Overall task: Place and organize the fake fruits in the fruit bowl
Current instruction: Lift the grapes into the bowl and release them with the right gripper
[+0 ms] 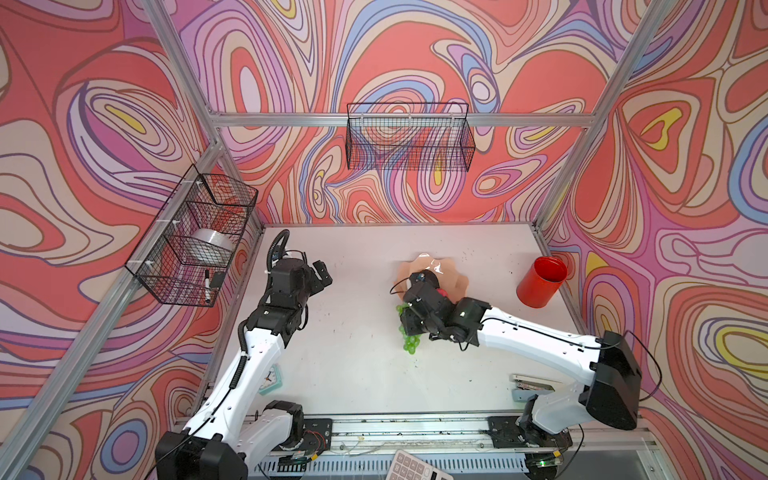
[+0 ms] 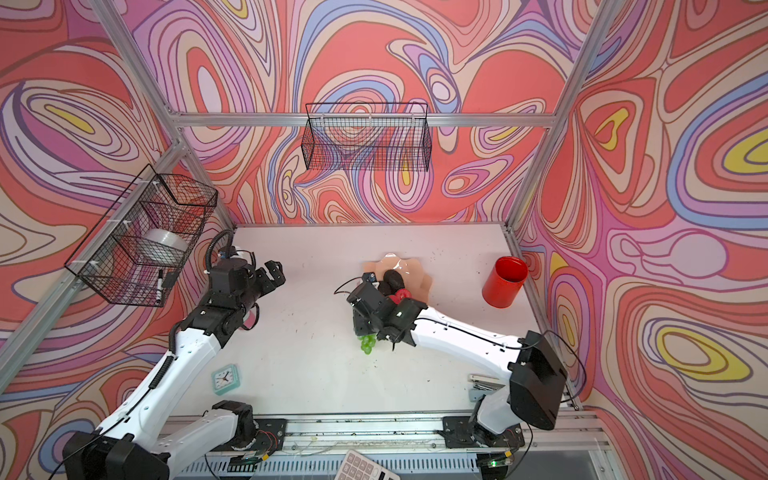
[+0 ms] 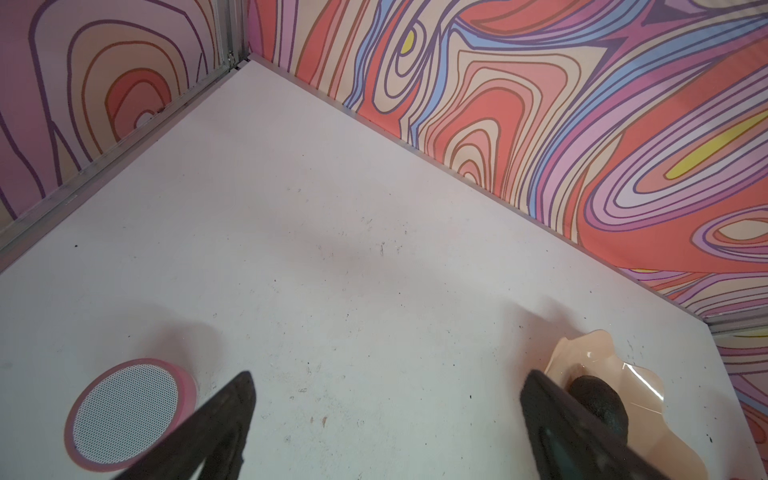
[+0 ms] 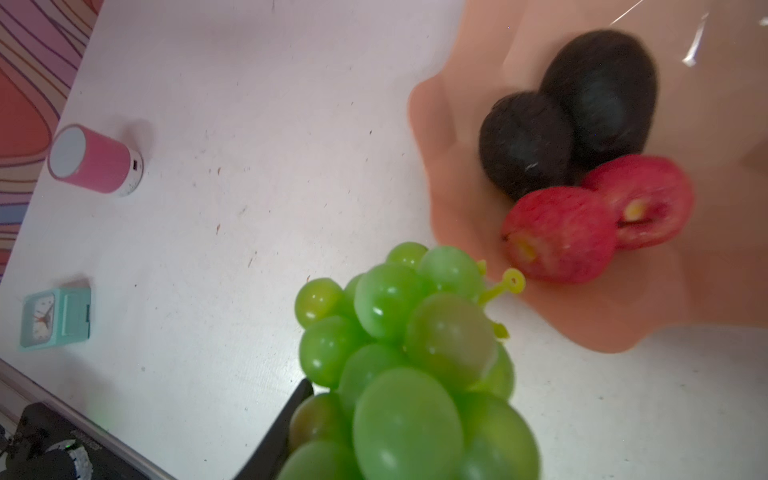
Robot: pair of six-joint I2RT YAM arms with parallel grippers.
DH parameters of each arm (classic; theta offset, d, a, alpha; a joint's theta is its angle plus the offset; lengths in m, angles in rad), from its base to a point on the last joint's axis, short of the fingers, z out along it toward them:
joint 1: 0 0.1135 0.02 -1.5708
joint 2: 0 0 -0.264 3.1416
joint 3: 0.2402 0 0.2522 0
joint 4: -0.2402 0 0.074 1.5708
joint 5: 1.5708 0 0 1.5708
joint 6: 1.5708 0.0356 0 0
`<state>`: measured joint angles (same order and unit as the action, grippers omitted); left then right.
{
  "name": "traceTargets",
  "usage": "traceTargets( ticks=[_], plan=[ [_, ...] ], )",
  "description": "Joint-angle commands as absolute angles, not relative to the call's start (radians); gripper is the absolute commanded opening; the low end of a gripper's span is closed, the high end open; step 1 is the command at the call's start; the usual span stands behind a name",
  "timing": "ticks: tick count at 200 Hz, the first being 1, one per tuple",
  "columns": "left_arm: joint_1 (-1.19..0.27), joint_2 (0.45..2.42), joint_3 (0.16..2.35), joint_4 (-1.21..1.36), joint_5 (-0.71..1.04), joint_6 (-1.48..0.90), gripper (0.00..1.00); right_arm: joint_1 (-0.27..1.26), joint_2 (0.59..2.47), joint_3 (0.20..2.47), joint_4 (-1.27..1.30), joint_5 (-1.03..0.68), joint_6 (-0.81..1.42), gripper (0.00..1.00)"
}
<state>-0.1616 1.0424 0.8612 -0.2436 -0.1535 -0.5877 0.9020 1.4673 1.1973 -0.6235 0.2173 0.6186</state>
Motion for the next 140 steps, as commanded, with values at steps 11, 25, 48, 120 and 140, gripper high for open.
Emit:
traceTargets(
  ticks=[11, 25, 48, 120, 140],
  plan=[
    [-0.150, 1.017, 0.851, -0.283, -0.154, -0.587, 1.00, 0.737, 1.436, 1.272, -0.681, 0.227, 0.477, 0.45],
    [-0.149, 1.014, 0.855, -0.289, -0.151, -0.586, 1.00, 0.675, 1.451, 1.320, -0.689, 0.216, 0.426, 0.45],
    [-0.147, 1.007, 0.860, -0.301, -0.153, -0.581, 1.00, 0.584, 1.484, 1.380, -0.695, 0.195, 0.352, 0.45],
    [-0.144, 0.992, 0.851, -0.310, -0.149, -0.579, 1.00, 0.435, 1.658, 1.545, -0.759, 0.209, 0.181, 0.45],
    [-0.143, 0.994, 0.853, -0.310, -0.150, -0.578, 1.00, 0.421, 1.704, 1.548, -0.745, 0.203, 0.158, 0.45]
  ],
)
